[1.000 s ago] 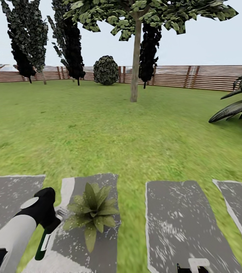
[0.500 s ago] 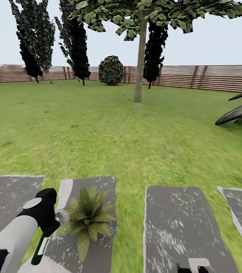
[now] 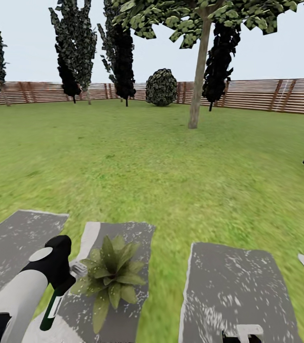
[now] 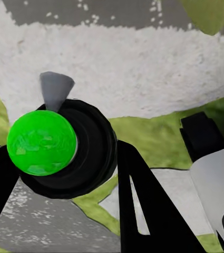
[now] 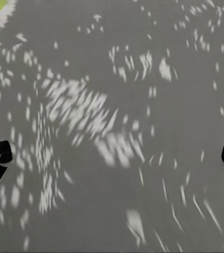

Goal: Pick up the pesticide atomizer in the garden and spray insectifuge to fully cover both potted plants in the garden.

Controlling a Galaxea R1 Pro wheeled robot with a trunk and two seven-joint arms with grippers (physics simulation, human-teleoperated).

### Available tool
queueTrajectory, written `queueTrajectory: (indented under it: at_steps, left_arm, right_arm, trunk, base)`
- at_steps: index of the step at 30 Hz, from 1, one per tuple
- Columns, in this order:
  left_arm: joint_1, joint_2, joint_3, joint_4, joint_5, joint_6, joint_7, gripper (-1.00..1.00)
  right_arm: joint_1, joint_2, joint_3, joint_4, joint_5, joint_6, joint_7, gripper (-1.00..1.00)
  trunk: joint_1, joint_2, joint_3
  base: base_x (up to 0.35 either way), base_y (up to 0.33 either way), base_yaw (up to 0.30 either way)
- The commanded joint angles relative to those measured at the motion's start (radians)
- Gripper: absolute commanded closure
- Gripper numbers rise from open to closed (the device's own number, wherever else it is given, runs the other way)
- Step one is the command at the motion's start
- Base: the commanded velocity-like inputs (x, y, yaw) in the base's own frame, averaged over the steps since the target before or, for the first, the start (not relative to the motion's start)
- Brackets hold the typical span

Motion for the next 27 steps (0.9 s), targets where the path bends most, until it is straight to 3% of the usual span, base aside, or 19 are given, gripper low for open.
queueTrajectory:
  at_steps: [1,19,27]
  left_arm:
    - [-0.001,-0.001,0.004,-0.001,-0.01,0.009,-0.01,1.0]
    - [0.011,0.007,0.009,0.009,-0.006,0.01,-0.002,1.0]
    - [0.019,0.001,0.014,0.013,0.008,0.008,0.001,1.0]
  right_arm:
    - [0.0,0.0,-0.008,0.001,0.011,-0.003,-0.002,-1.0]
    - [0.0,0.0,-0.008,0.001,0.011,-0.003,-0.002,-1.0]
    - [0.0,0.0,-0.008,0.001,0.011,-0.003,-0.002,-1.0]
  trunk:
    - [0.0,0.0,-0.001]
    - [0.0,0.0,-0.001]
    - [0.0,0.0,-0.001]
  base:
    - [0.0,-0.275,0.277]
    - [-0.082,-0.256,0.277]
    - [0.194,-0.176,0.277]
